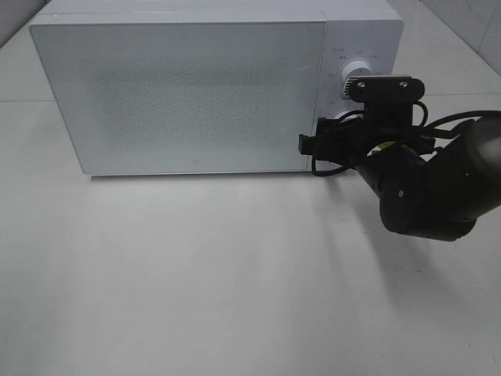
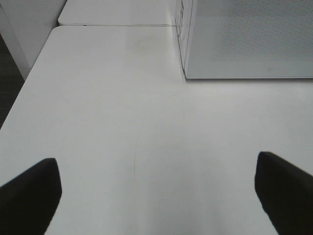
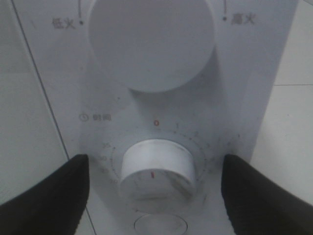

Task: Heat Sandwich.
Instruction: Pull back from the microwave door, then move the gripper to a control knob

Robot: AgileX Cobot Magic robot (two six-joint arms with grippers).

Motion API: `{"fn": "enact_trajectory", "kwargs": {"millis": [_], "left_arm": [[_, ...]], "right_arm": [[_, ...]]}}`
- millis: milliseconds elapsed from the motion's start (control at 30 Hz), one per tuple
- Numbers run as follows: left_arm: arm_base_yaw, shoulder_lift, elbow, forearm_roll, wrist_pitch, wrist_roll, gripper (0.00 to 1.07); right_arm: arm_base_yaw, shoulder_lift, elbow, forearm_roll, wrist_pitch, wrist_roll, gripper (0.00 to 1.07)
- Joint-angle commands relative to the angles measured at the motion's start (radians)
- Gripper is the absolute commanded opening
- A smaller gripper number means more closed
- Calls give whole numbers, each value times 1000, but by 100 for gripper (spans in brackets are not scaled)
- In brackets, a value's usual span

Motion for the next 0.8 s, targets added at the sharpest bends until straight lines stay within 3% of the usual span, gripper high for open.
{"fn": "enact_trajectory", "kwargs": {"millis": [33, 133, 167, 200, 300, 400, 800], "left_arm": [[1, -25, 2, -1, -9, -9, 103], [1, -25, 2, -1, -9, -9, 103], [1, -25, 2, -1, -9, -9, 103], [1, -25, 2, -1, -9, -9, 103], [1, -25, 2, -1, -9, -9, 103], [1, -25, 2, -1, -9, -9, 103], [1, -25, 2, -1, -9, -9, 103]], "right_arm": [[-1, -12, -14, -16, 8, 3, 61], [-1, -12, -14, -16, 11, 3, 46], [-1, -12, -14, -16, 11, 3, 46], [-1, -16, -14, -16, 14, 3, 32], [-1, -23, -14, -19, 11, -1, 9], [-1, -23, -14, -20, 11, -1, 1], [-1, -23, -14, -26, 11, 0, 3]]}}
